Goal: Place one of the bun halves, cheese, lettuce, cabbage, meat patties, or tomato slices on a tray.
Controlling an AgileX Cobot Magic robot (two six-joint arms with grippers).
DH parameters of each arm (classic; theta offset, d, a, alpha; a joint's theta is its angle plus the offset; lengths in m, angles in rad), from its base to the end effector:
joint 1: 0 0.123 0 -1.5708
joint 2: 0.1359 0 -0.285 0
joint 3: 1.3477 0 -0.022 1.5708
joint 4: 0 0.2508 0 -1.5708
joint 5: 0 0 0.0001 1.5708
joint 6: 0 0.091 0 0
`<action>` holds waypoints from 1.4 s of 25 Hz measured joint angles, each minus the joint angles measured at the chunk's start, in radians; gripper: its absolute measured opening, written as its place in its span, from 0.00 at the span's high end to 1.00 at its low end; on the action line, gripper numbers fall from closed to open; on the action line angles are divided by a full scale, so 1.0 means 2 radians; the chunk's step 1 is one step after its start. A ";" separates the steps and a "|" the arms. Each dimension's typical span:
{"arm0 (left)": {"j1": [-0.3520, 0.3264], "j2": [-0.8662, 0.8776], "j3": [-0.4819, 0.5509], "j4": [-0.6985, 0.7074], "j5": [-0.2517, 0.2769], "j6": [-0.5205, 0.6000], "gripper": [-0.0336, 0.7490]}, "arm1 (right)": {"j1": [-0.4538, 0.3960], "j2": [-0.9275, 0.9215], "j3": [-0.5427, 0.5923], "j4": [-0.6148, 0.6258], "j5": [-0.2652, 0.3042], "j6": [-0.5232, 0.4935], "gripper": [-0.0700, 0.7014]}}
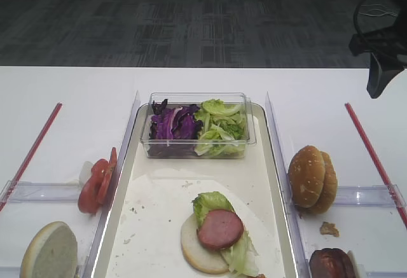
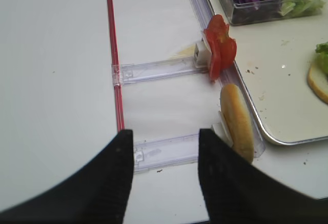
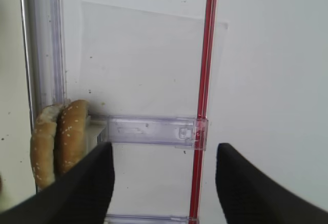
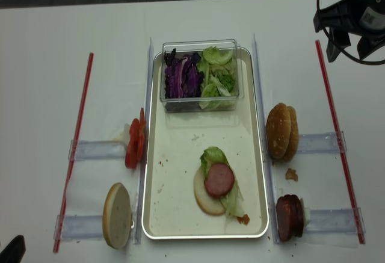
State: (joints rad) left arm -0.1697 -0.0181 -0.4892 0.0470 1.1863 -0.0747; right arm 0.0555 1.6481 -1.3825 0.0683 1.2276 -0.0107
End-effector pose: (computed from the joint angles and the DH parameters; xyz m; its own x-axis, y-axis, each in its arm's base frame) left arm -0.0113 0.0060 0.2644 -0.5562 0.0375 -0.8302 0.1015 0.9946 -0.0231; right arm 0.3251 0.0239 0.2891 -0.9855 -0.0424 -0.1640 -0.0538 0.9964 0.0654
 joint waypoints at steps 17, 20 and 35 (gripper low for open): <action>0.000 0.000 0.000 0.000 0.000 0.000 0.59 | 0.000 -0.170 0.153 -0.005 0.002 -0.004 0.32; 0.000 0.000 0.000 0.000 0.000 0.000 0.59 | 0.000 -0.220 0.192 -0.006 0.003 -0.007 0.32; 0.000 0.000 0.000 0.000 0.000 0.000 0.59 | 0.000 -0.496 0.295 -0.006 0.012 -0.020 0.32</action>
State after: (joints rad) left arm -0.1697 -0.0181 -0.4892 0.0470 1.1863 -0.0747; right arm 0.0555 0.6561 -0.7935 0.0560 1.2525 -0.0499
